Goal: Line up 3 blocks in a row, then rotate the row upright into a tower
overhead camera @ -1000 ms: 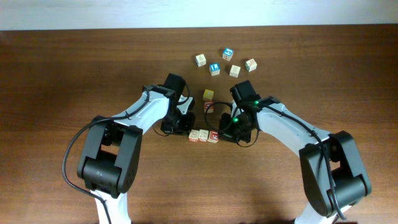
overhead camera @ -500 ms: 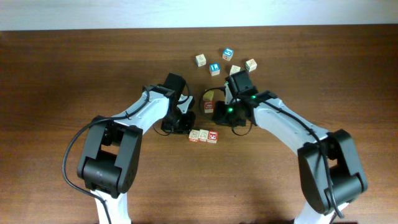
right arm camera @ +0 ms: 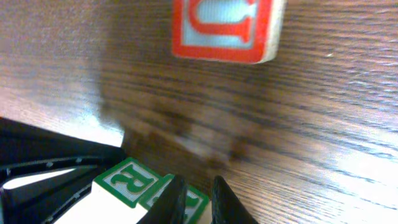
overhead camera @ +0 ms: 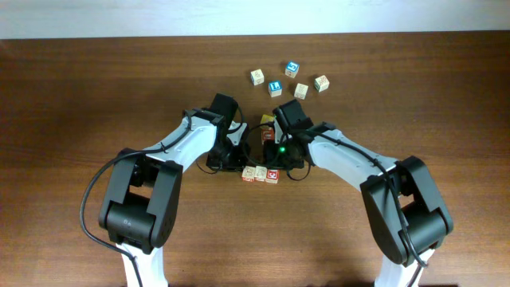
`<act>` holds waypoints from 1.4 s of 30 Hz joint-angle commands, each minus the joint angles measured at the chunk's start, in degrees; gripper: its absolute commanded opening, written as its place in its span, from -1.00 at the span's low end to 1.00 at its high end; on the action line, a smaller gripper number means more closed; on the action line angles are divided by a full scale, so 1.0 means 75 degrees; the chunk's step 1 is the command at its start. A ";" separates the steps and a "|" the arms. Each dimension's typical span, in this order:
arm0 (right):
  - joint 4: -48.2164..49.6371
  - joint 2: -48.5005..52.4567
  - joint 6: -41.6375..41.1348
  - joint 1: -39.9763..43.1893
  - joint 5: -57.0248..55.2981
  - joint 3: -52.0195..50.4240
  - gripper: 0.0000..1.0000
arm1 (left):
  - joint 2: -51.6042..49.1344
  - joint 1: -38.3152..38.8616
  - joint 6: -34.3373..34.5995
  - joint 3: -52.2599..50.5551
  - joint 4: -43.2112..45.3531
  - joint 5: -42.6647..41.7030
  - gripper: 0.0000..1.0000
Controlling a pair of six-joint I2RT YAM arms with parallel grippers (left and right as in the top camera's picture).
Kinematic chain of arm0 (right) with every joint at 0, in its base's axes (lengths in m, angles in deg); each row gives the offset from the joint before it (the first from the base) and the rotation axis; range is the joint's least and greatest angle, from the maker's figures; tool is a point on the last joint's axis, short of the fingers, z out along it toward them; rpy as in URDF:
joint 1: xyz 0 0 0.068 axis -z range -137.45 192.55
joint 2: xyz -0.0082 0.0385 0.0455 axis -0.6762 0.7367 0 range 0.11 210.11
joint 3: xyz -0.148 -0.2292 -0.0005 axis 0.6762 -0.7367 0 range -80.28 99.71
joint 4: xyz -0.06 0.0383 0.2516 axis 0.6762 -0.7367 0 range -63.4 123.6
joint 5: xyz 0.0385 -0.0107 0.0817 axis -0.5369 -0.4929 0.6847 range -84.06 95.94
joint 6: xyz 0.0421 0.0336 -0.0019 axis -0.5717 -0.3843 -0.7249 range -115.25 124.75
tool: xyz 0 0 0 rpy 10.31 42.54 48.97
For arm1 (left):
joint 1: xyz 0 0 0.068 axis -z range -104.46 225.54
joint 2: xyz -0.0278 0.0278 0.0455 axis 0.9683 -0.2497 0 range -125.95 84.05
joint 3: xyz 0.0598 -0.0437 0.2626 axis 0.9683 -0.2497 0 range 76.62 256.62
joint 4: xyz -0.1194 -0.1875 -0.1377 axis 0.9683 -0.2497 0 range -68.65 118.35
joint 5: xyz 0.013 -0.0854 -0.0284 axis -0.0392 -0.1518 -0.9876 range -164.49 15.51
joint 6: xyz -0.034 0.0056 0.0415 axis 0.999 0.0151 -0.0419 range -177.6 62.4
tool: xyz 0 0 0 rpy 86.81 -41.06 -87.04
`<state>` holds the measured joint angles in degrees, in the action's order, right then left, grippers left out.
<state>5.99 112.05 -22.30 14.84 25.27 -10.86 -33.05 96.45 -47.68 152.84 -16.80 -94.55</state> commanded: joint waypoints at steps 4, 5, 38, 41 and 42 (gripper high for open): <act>-0.0093 0.0041 0.0093 -0.0114 0.0082 0.0102 -0.68 | 0.0146 0.0044 0.0044 -0.0058 -0.0015 0.0192 -1.00; -0.0111 0.0041 0.0096 -0.0114 0.0128 0.0102 -0.69 | 0.0146 0.0044 0.0044 -0.0058 -0.0015 0.0192 -1.00; -0.0262 0.0041 0.0181 -0.0117 0.0420 0.0102 -0.78 | 0.0146 0.0044 0.0044 -0.0058 -0.0015 0.0195 -1.00; -0.0262 0.0041 0.0184 -0.0172 0.0417 0.0102 -0.79 | 0.0146 0.0044 0.0044 -0.0058 -0.0015 0.0195 -1.00; -0.0262 0.0041 0.0184 -0.0201 0.0414 0.0102 -0.79 | 0.0146 0.0044 0.0044 -0.0058 -0.0015 0.0192 -1.00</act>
<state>4.08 112.05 -21.60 14.47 27.90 -10.86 -33.05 96.49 -47.66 152.84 -16.82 -94.53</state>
